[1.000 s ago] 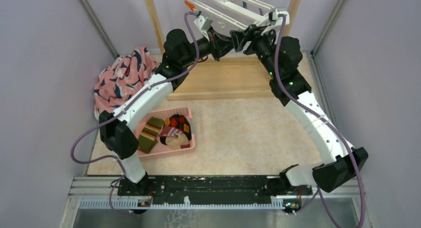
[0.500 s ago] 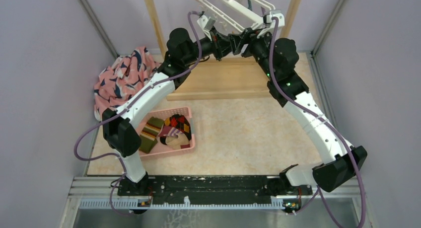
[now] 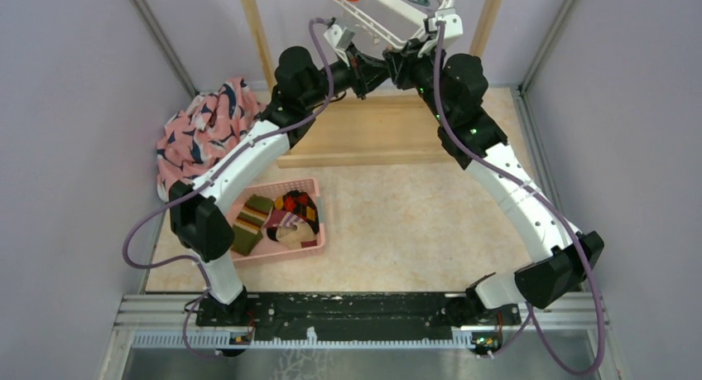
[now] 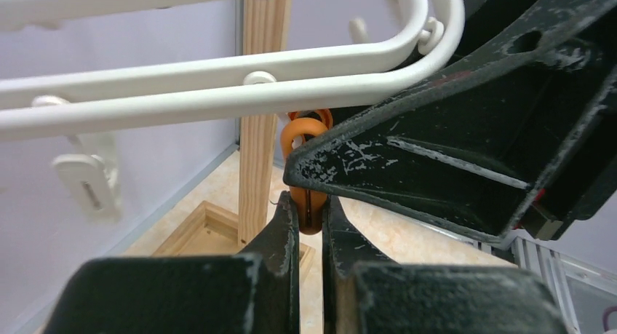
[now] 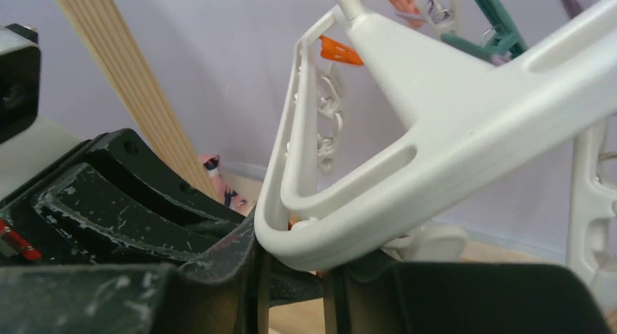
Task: Clip the socks to the hanger
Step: Open the clamp at the hanger.
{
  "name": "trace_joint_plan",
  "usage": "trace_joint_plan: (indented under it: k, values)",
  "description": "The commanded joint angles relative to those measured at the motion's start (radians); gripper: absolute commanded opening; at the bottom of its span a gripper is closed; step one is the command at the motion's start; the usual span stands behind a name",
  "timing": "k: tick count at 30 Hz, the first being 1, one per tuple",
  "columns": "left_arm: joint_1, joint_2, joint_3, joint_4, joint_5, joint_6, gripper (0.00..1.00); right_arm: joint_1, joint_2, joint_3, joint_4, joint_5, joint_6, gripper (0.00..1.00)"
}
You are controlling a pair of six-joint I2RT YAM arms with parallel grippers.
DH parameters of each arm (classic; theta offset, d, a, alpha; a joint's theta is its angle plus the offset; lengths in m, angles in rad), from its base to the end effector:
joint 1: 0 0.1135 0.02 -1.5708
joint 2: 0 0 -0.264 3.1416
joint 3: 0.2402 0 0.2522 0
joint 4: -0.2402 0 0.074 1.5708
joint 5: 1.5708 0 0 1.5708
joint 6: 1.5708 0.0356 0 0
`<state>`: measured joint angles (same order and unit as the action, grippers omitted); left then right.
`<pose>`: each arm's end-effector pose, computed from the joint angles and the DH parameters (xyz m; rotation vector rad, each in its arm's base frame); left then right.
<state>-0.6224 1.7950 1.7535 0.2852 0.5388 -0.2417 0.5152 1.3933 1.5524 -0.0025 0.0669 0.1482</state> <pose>0.3366 -0.2640 0.4459 0.7314 1.2488 -1.0731 0.2744 0.1526 0.4885 -0.2062 1.4183 0.5005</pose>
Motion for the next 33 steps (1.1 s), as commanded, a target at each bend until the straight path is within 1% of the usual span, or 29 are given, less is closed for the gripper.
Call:
trace_joint_plan:
  k: [1,3,4,6,7,8,9,12,13,14,21,25,28,32,33]
  values:
    - [-0.054,-0.007,-0.041,-0.143,0.214,-0.002,0.0,-0.008,0.02,0.077,0.126,0.03,-0.031,0.13]
    - [-0.054,-0.008,-0.041,-0.144,0.213,0.0,0.0,-0.008,0.02,0.074,0.125,0.028,-0.026,0.03]
    - [-0.054,-0.009,-0.042,-0.147,0.212,0.002,0.0,-0.007,0.02,0.07,0.125,0.028,-0.024,0.0]
    - [-0.054,-0.014,-0.046,-0.152,0.208,0.009,0.0,-0.007,0.014,0.063,0.127,0.027,-0.02,0.0]
    - [-0.054,-0.018,-0.05,-0.153,0.201,0.014,0.01,-0.008,0.013,0.059,0.126,0.027,-0.019,0.0]
    - [-0.053,-0.023,-0.057,-0.153,0.193,0.019,0.05,-0.008,0.011,0.057,0.124,0.025,-0.018,0.0]
    - [-0.053,-0.028,-0.064,-0.152,0.187,0.021,0.11,-0.008,0.009,0.055,0.122,0.024,-0.017,0.0]
    - [-0.053,-0.047,-0.09,-0.152,0.159,0.036,0.4,-0.007,0.008,0.051,0.113,0.018,-0.013,0.0]
    - [-0.053,-0.055,-0.1,-0.152,0.151,0.043,0.45,-0.007,0.006,0.047,0.112,0.017,-0.012,0.0]
    - [-0.051,-0.063,-0.114,-0.153,0.143,0.051,0.47,-0.008,0.004,0.044,0.112,0.015,-0.011,0.0]
    - [-0.046,-0.107,-0.18,-0.173,0.067,0.1,0.5,-0.024,-0.007,0.015,0.112,-0.004,0.025,0.0]
    - [-0.044,-0.145,-0.263,-0.129,0.003,0.126,0.54,-0.03,-0.013,0.006,0.114,-0.009,0.042,0.0]
    - [-0.043,-0.175,-0.32,-0.142,-0.102,0.133,0.67,-0.033,-0.017,-0.006,0.118,-0.011,0.054,0.0]
    - [-0.042,-0.228,-0.4,-0.203,-0.356,0.151,0.81,-0.037,-0.027,-0.026,0.121,-0.017,0.072,0.0]
    - [-0.042,-0.249,-0.437,-0.206,-0.41,0.151,0.83,-0.039,-0.029,-0.029,0.121,-0.021,0.077,0.0]
